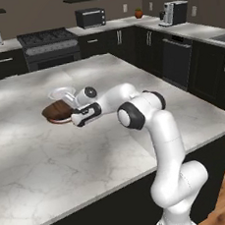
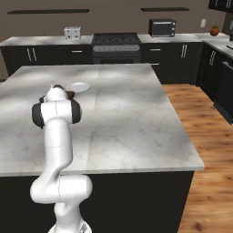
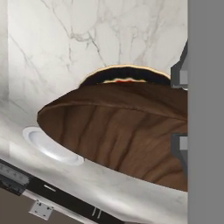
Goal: Move the bowls from the cabinet to the plates on the dining table.
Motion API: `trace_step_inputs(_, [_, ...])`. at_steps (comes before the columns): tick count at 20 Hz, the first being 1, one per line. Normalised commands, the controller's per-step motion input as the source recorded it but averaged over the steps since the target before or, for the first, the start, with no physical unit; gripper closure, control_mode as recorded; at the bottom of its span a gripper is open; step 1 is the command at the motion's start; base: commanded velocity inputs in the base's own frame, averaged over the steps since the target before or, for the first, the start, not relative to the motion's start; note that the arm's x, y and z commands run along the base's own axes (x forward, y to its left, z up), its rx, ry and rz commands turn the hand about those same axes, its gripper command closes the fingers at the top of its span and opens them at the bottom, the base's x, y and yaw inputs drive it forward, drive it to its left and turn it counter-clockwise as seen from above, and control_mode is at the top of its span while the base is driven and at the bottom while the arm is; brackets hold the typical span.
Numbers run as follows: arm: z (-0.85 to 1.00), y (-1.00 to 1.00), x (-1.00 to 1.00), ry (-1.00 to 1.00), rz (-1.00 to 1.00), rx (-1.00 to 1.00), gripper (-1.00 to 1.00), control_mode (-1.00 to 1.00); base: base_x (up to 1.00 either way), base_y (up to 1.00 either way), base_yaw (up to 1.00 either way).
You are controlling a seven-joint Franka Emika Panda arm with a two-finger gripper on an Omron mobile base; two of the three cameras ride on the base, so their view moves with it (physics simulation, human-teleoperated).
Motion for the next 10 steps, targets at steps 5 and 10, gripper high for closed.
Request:
trace_step_inputs(5, [-0.06, 0.0, 0.19, 0.0, 0.0, 0.0, 1.0, -1.0, 0.0, 0.0, 0.0])
trace_step_inputs(10, [-0.01, 0.0, 0.2, 0.0, 0.0, 0.0, 1.0, -1.0, 0.0, 0.0, 0.0])
